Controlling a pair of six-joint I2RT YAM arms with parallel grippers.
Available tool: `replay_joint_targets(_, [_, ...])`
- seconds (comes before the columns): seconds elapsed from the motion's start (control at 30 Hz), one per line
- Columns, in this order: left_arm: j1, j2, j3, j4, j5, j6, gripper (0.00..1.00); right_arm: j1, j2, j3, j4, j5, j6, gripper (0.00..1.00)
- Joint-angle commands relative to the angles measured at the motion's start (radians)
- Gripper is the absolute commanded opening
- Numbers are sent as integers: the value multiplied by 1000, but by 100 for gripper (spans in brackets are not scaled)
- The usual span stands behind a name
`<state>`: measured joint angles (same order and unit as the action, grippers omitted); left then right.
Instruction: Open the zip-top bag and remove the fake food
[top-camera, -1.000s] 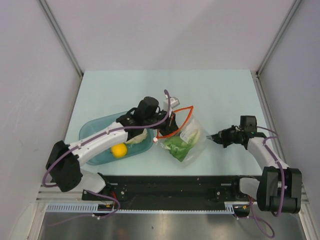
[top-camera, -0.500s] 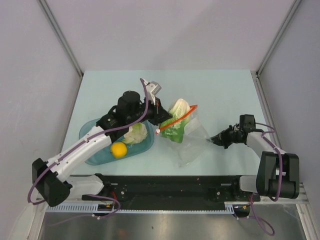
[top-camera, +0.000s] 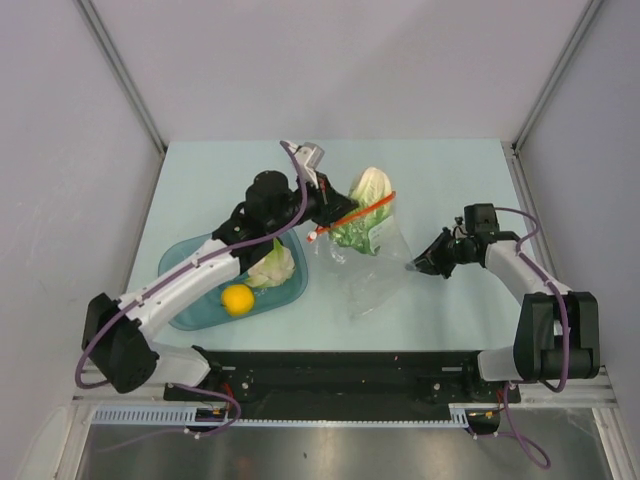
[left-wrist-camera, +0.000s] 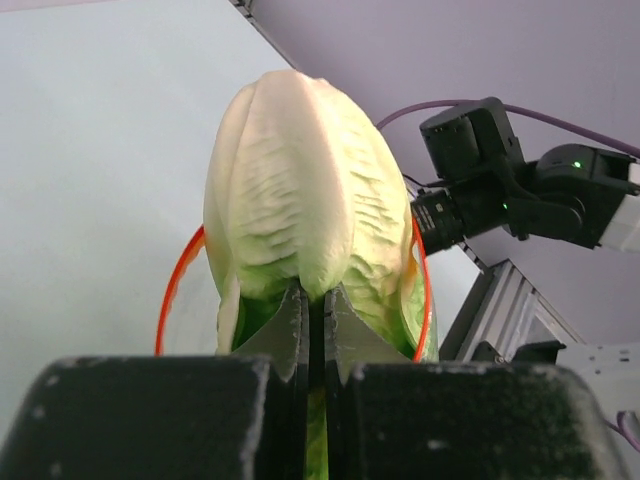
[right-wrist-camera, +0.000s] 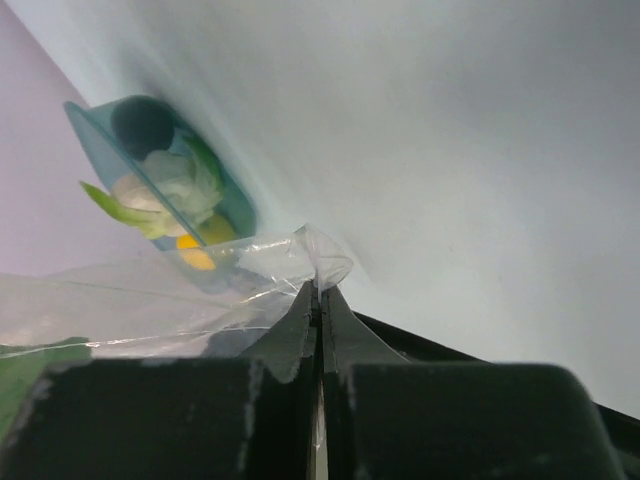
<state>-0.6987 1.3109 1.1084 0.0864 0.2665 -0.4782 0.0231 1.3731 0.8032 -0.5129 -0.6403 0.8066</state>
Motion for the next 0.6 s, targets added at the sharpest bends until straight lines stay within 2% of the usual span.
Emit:
replay_joint_targets(0.0, [5, 45, 151, 55, 7, 58, 0, -6, 32, 60, -119, 86, -141, 0])
replay_joint_targets(0.2, [7, -51, 136, 87, -140, 142, 0, -37, 40, 67, -170, 146, -222, 0])
replay_joint_targets(0.27, [11, -78, 111, 134, -199, 135, 0, -35, 35, 64, -170, 153, -233, 0])
replay_joint_targets(0.37, [21, -81, 134, 133, -205, 109, 0, -35, 43, 65, -168, 163, -236, 0])
replay_joint_targets(0.43, [22, -78, 157, 95, -233, 102, 0, -43, 53, 79, -180, 188, -242, 0])
replay_joint_targets(0.57, [22, -87, 255, -201, -370, 154, 0, -90, 72, 86, -194, 205, -230, 0])
